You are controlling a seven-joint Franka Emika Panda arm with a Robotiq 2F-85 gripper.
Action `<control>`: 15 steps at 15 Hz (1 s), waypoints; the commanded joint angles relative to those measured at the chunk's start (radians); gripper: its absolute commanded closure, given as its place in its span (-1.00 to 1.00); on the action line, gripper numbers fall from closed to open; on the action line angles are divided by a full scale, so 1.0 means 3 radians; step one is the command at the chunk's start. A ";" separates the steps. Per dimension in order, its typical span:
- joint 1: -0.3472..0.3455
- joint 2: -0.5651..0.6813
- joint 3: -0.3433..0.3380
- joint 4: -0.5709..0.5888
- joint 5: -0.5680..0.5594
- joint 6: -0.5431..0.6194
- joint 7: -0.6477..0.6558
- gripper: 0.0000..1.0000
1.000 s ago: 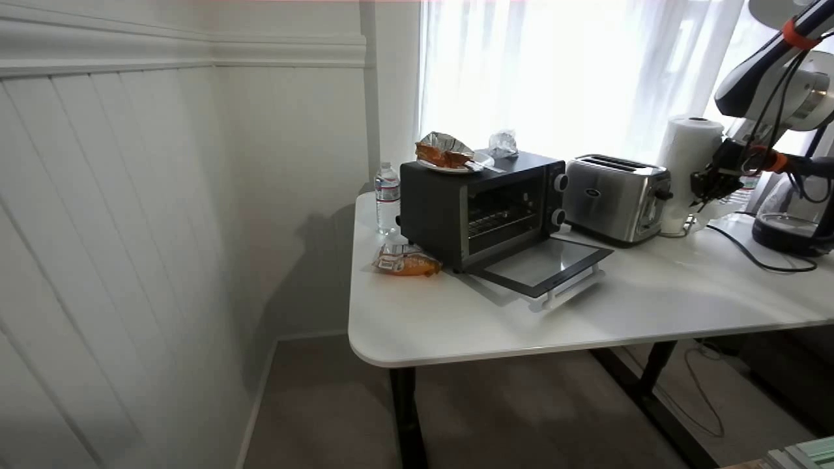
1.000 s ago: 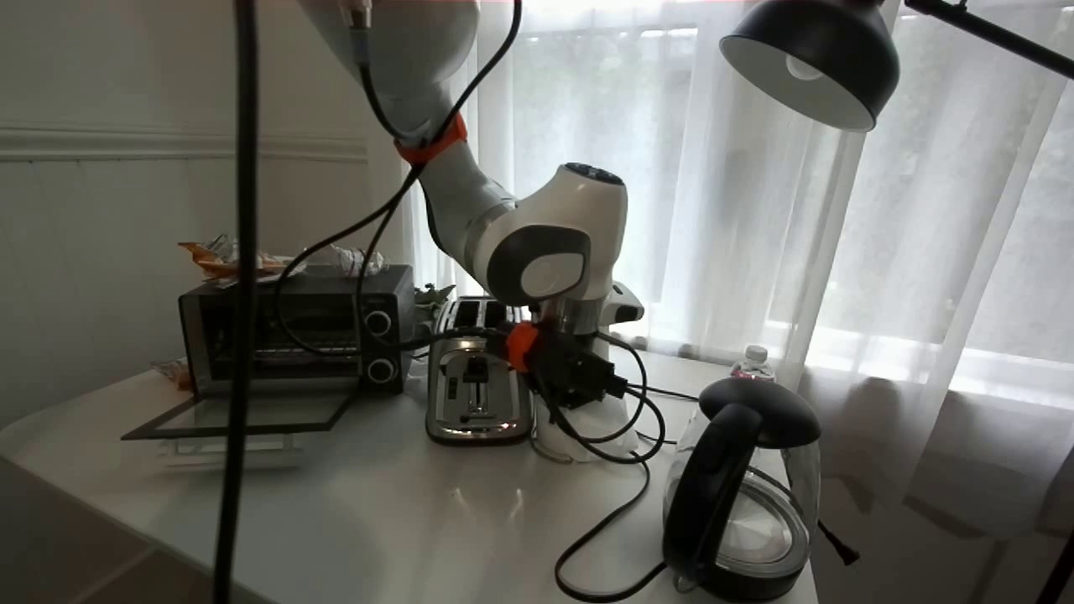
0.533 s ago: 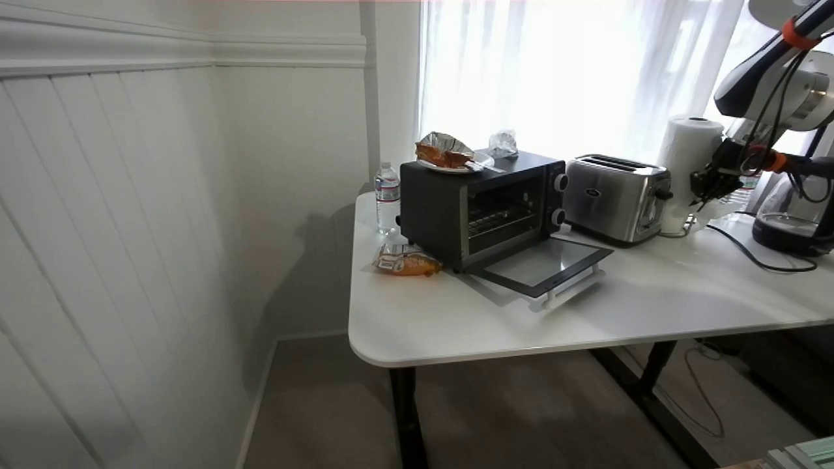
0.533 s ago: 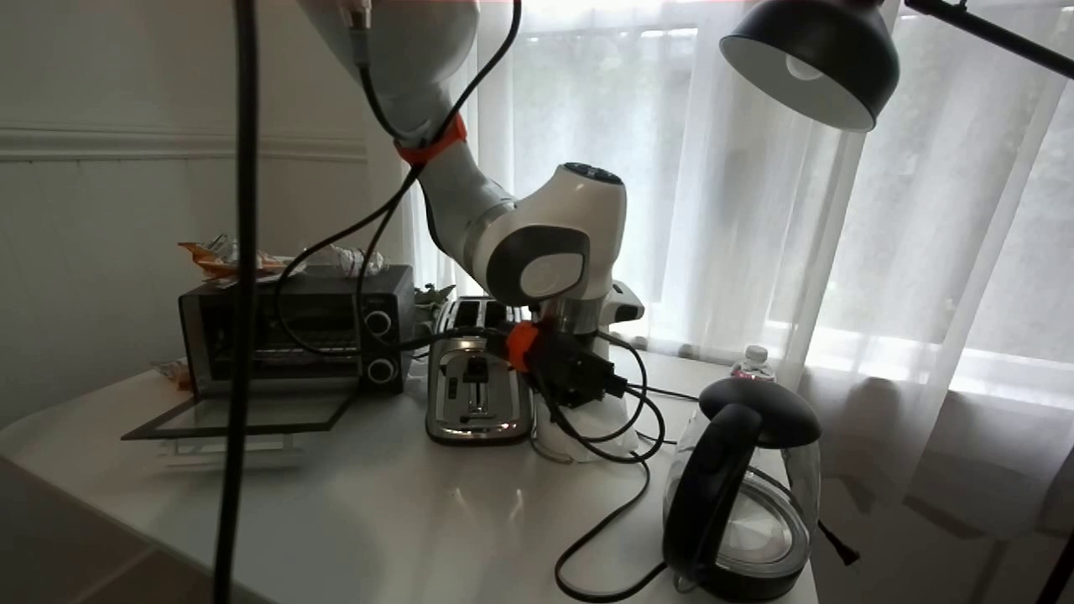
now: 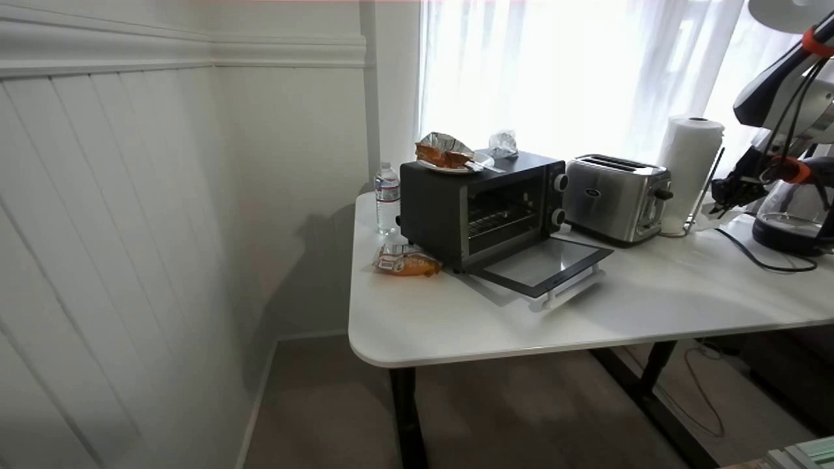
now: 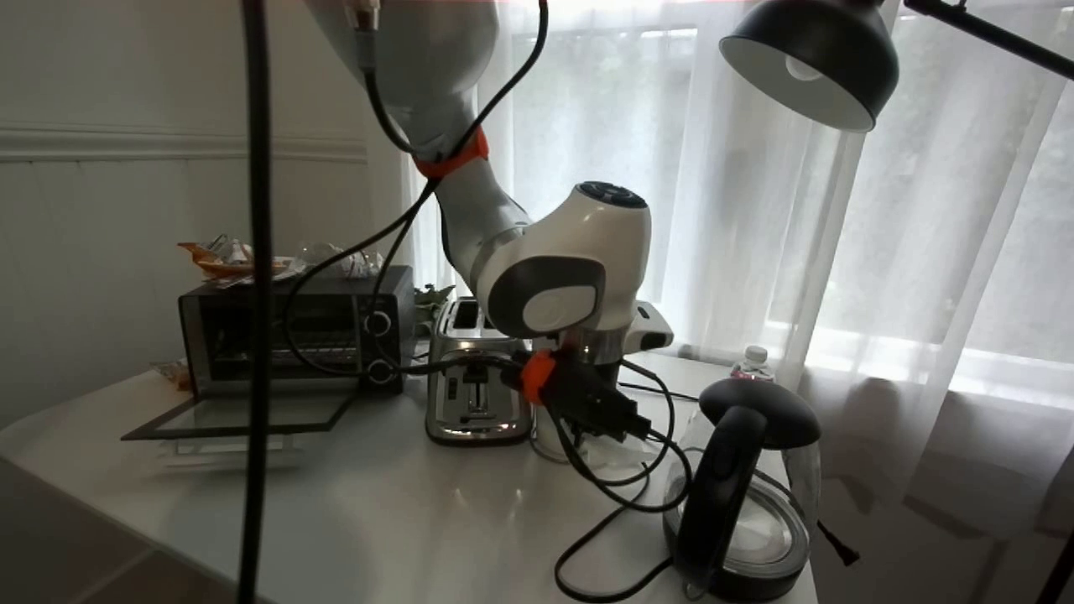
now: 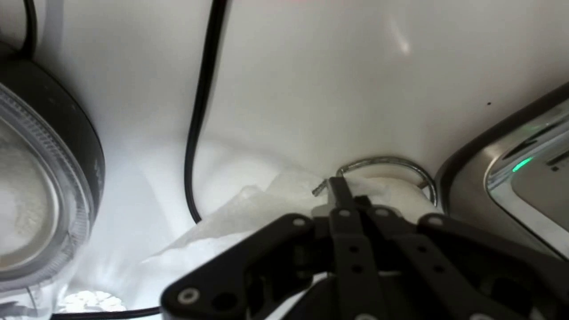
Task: Cut out the paper towel and put it on the cupboard
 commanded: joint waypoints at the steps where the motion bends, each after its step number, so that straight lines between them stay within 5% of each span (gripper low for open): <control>1: -0.0240 -0.0187 0.0186 -0.0325 0.0281 0.0073 -0.0259 1.00; 15: -0.0247 -0.0198 0.0164 -0.0923 0.0233 0.0107 -0.0489 1.00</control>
